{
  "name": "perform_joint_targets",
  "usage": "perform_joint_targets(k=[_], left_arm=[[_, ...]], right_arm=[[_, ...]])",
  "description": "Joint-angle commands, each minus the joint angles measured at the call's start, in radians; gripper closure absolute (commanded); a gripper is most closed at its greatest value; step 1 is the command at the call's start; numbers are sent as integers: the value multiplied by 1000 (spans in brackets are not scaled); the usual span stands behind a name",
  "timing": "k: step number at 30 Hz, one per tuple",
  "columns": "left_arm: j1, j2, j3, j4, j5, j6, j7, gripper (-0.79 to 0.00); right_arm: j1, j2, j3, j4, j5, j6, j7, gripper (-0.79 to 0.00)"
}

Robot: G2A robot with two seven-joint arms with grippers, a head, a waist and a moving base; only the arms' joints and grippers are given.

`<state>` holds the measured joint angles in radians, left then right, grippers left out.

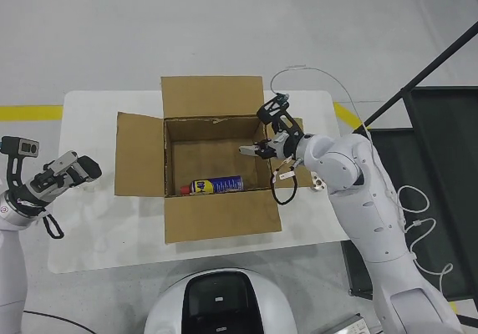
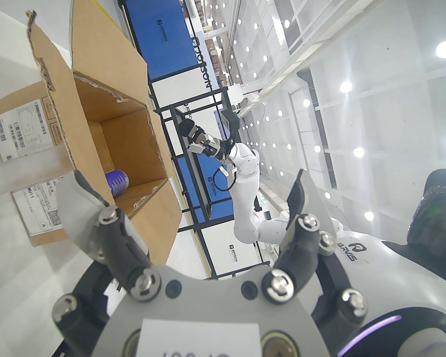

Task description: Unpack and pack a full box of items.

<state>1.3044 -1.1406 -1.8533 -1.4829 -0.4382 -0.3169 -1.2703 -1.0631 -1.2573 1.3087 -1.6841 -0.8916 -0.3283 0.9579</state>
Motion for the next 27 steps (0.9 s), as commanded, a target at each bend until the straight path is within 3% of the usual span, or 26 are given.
perform_joint_targets(k=[1,5,9,17,27], left_arm=[[0,0,0,0,0,0,0,-785],[0,0,0,0,0,0,0,-785],[0,0,0,0,0,0,0,-785],[0,0,0,0,0,0,0,-785],[0,0,0,0,0,0,0,-785]], right_arm=[[25,1,-27,45,13,-114,-23,-785],[117,3,-87,153,26,-358,-39,-785],[243,-4,-182,299,55,-527,6,-785],[479,-46,-470,604,103,-561,-27,-785],[486,-48,-477,613,107,-561,-27,-785]])
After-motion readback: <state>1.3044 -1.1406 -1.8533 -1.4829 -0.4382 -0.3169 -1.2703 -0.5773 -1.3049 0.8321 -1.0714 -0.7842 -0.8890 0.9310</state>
